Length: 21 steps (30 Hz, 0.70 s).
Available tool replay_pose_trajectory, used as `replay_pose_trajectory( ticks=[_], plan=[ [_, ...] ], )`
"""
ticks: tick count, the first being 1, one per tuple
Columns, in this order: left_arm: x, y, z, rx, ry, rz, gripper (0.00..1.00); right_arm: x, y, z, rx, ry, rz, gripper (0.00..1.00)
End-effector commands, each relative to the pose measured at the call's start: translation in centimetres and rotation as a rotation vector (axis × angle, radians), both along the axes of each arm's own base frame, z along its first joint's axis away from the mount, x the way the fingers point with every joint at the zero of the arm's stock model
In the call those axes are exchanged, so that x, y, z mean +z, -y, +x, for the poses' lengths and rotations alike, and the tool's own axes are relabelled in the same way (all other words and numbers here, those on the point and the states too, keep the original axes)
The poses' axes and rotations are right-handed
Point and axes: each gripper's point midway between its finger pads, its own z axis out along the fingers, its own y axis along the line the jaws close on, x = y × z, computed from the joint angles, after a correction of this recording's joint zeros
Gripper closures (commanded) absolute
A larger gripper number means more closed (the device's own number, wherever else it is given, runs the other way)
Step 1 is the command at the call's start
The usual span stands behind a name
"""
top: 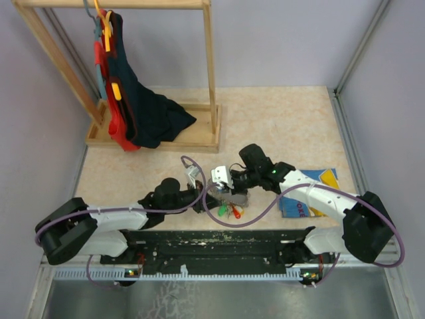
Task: Remove the keys from the keyring
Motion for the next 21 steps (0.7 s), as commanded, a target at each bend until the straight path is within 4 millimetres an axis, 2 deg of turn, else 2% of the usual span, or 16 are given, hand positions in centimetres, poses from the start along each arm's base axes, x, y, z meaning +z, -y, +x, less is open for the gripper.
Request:
replay_pose_trajectory(
  ticks=[1,5,12,21],
  plan=[
    [1.9,0.0,0.8,0.068,-0.09,-0.072,1.0,3.5,-1.1,0.5,0.039,0.068,0.094,0.95],
    [2.2,-0.1,1.0,0.063,-0.102,-0.103,1.0,3.7,-1.1,0.4,0.037,0.069,0.098,0.88],
    [2.1,0.2,0.8,0.029,-0.095,-0.115,1.0,4.2,-1.1,0.9,0.0,0.071,0.1,0.68],
    [2.4,0.2,1.0,0.024,-0.169,-0.158,1.0,4.7,-0.9,1.0,-0.006,0.078,0.11,0.59]
  ],
)
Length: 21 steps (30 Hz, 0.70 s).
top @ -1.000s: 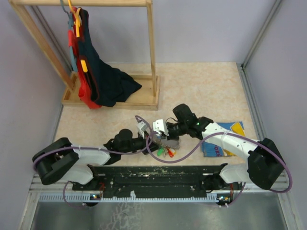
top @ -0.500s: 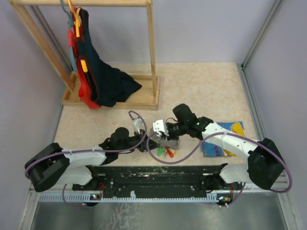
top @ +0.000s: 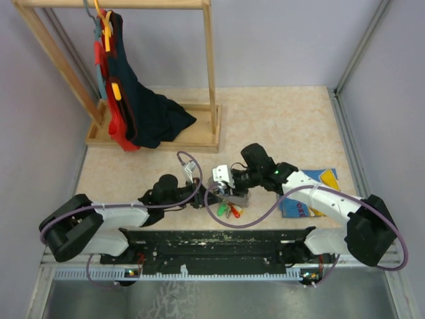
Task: Remove the keys from the keyring
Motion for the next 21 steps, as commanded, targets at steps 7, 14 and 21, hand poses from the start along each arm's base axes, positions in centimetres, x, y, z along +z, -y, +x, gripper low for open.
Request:
replay_pose_trajectory(
  ticks=[7,14,21],
  plan=[
    [0.0,-0.8,0.6,0.009,-0.069,-0.063,1.0,3.9,-1.3,0.5,0.016,0.031,0.113,0.61],
    [-2.4,-1.9,0.7,-0.016,-0.164,-0.063,1.0,2.8,-1.8,-0.1,0.043,-0.018,0.125,0.61],
    [-4.7,-2.4,0.4,-0.069,-0.266,-0.067,1.0,0.3,-2.3,0.6,0.026,-0.015,0.13,0.53]
  ],
)
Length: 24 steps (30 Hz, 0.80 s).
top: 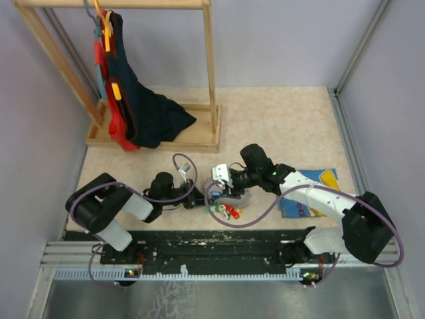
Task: Remove the keys from the keyring
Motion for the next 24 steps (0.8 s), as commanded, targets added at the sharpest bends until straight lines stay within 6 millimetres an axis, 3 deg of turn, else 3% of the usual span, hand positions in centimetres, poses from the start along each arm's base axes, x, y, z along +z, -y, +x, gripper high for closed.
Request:
replay_pose_trajectory(
  ticks=[1,7,15,21,24],
  plan=[
    [0.7,0.3,-0.8,-0.073,-0.005,-0.073,1.0,-0.8,-1.1,0.8,-0.004,-0.005,0.043,0.53],
    [-0.9,-0.3,-1.2,-0.075,-0.073,-0.079,0.97,-3.4,-1.5,0.8,0.01,-0.005,-0.011,0.52],
    [-1.6,-0.7,-1.4,-0.068,-0.096,-0.095,0.76,-6.5,-2.4,0.4,0.048,0.056,-0.109,0.46],
    [-1.3,-0.8,-1.3,-0.06,-0.077,-0.105,0.64,-7.3,-2.8,0.0,0.057,0.042,-0.138,0.45],
    [-0.9,-0.8,-1.2,-0.058,-0.067,-0.123,0.63,-7.5,-2.8,-0.1,0.056,0.028,-0.143,0.45]
  ],
)
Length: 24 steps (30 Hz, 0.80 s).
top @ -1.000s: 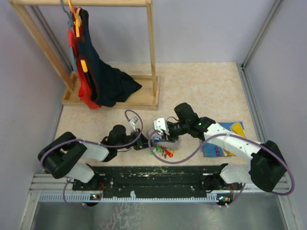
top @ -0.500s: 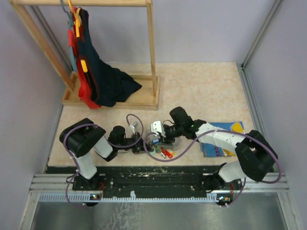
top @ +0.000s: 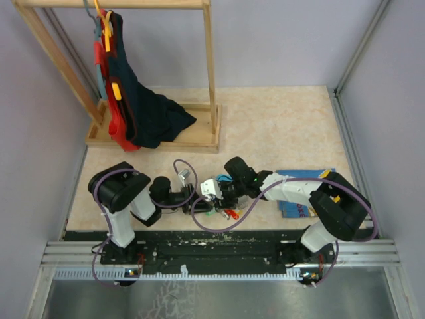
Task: Remove the keys from the keyring
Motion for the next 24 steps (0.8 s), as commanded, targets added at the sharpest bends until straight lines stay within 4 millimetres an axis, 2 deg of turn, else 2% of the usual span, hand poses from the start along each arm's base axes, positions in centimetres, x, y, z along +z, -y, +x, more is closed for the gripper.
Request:
replay_pose_trajectory(
  ticks=[1,13,24],
  plan=[
    [1.3,0.0,0.2,0.0,0.045,-0.057,0.63,1.4,-1.5,0.6,0.016,0.031,0.045,0.45],
    [2.1,-0.5,0.1,0.038,0.011,-0.157,0.66,1.3,-2.2,0.5,0.014,0.025,0.06,0.45],
    [2.4,-0.8,0.3,0.06,0.035,-0.161,0.62,2.2,-2.8,0.4,0.084,0.128,0.095,0.46]
  ],
)
